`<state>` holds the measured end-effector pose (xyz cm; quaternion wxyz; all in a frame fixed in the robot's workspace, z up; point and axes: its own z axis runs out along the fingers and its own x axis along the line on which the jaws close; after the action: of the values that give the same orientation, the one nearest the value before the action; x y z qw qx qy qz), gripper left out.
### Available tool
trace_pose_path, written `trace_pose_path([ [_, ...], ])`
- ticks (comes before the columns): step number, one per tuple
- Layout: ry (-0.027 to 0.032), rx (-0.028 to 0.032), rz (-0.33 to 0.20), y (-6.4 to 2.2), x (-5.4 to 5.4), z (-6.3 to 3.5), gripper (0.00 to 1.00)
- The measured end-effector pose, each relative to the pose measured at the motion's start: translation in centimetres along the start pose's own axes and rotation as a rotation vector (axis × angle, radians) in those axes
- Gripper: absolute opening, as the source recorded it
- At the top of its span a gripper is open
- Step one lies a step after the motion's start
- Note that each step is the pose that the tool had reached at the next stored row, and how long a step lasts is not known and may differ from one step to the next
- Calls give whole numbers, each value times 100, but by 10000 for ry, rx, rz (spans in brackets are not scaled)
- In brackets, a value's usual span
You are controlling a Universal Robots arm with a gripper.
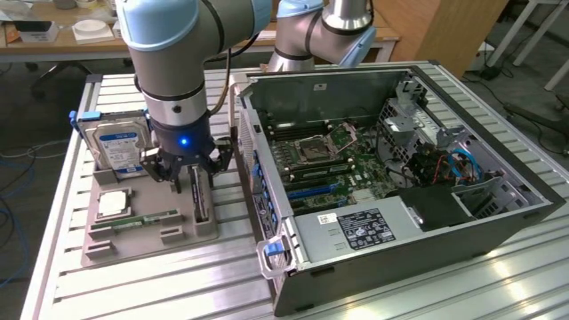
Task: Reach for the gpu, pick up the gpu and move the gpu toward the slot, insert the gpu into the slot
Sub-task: 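Pick up the gpu and move the gpu toward the slot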
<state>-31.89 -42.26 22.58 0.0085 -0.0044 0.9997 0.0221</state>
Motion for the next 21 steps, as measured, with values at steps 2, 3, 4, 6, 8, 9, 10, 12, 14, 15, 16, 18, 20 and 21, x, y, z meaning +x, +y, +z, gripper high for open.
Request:
trace_pose_path([
  [2, 0, 0, 1, 0, 0, 0, 60],
  [3, -1, 0, 1, 0, 0, 0, 60],
  [4, 0, 0, 0, 0, 0, 0, 60],
  [6, 0, 0, 1, 0, 0, 0, 59],
  [8, 0, 0, 0, 0, 0, 0, 53],
  [9, -1, 0, 0, 0, 0, 0, 46],
  [10, 0, 0, 1, 0, 0, 0, 46],
  [12, 0, 0, 1, 0, 0, 0, 38],
  [14, 0, 0, 0, 0, 0, 0, 38],
  [15, 0, 0, 0, 0, 0, 0, 31],
  [16, 0, 0, 1, 0, 0, 0, 31],
  [18, -1, 0, 1, 0, 0, 0, 31],
  [20, -1, 0, 1, -1, -4, 0, 31],
  [21, 0, 0, 0, -1, -8, 0, 31],
])
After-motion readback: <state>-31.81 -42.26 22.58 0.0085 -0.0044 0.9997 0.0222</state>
